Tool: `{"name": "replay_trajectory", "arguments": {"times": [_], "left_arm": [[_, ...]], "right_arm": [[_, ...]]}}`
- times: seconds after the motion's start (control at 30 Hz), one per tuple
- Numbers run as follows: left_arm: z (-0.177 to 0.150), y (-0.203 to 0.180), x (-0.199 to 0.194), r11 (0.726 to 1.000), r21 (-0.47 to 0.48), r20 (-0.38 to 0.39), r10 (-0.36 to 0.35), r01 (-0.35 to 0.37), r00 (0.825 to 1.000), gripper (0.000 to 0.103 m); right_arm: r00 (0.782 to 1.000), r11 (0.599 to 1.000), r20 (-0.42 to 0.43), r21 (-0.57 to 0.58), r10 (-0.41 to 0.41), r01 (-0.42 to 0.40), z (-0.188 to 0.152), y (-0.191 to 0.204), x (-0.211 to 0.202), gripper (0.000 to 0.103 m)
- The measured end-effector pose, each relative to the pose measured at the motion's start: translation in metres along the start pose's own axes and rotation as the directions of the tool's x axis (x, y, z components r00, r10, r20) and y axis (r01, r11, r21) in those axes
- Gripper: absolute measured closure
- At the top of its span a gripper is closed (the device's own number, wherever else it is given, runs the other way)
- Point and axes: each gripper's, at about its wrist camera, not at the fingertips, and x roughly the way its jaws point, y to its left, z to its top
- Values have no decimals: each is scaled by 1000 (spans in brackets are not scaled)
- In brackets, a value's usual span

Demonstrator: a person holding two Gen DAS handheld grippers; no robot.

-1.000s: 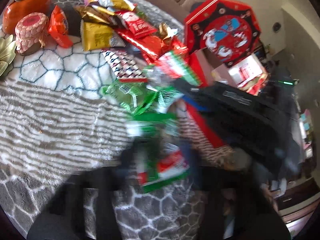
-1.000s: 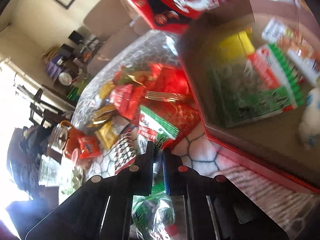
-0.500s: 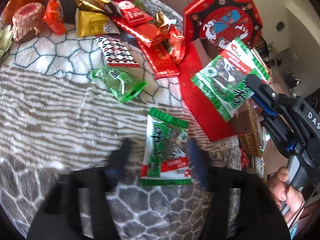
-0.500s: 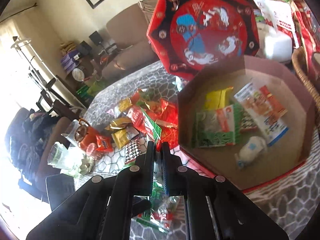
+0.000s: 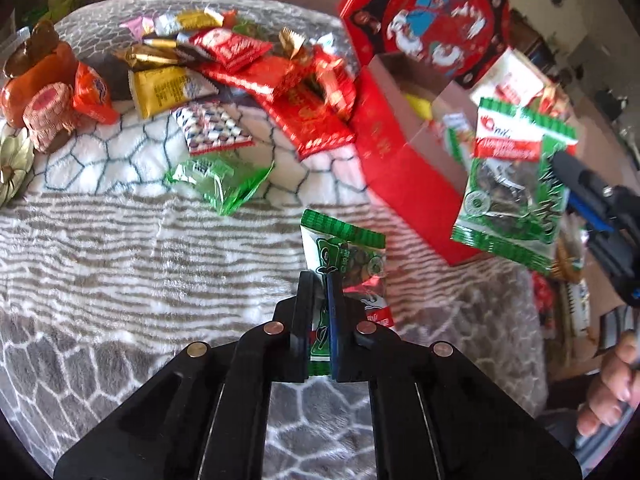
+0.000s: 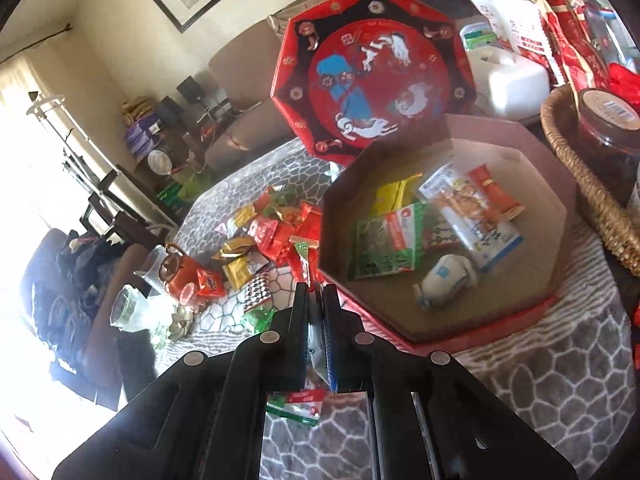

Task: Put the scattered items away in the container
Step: 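Drop green packet in red box with left gripper while right releases its packet there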

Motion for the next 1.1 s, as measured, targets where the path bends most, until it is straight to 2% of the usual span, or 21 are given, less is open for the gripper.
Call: {"name": "replay_trajectory", "arguments": {"times": [0.17,0.3,0.47,0.57,0.73,0.87,0.9,0.93,0.97,1.03,1.1], "left_arm": [[29,-18,-36,997,7,66,-77,76,995,97],[70,-48,-54,994,59,112,-98,92,989,97],[105,-83,-26,991,108,88,-85,76,992,97],[118,-99,4,991,100,44,-94,89,995,97],[118,-118,49,992,101,-22,-76,78,997,97],[112,-126,76,989,148,-71,-5,16,997,95],[111,-127,80,987,161,-80,19,-6,997,89],[109,-127,80,985,170,-82,37,-23,996,86],[108,-127,78,983,181,-79,39,-24,996,82],[107,-123,66,981,195,-61,22,-9,998,76],[106,-115,41,979,206,-19,13,-9,1000,71]], "right_arm": [[998,1000,57,7,-22,22,24,-13,-19,97],[992,997,98,29,-77,75,52,-37,-29,97],[990,990,74,88,-119,112,70,-74,-16,97],[994,983,38,155,-100,93,72,-98,1,97],[998,975,-21,214,-56,59,72,-122,31,97],[992,976,-85,187,-95,110,70,-132,54,94],[988,977,-99,169,-115,131,69,-132,58,95],[983,979,-111,129,-143,157,70,-130,61,96],[979,979,-113,93,-169,179,71,-126,62,91],[974,977,-102,35,-204,209,72,-117,56,90],[967,970,-70,-13,-243,243,75,-108,44,83]]}}
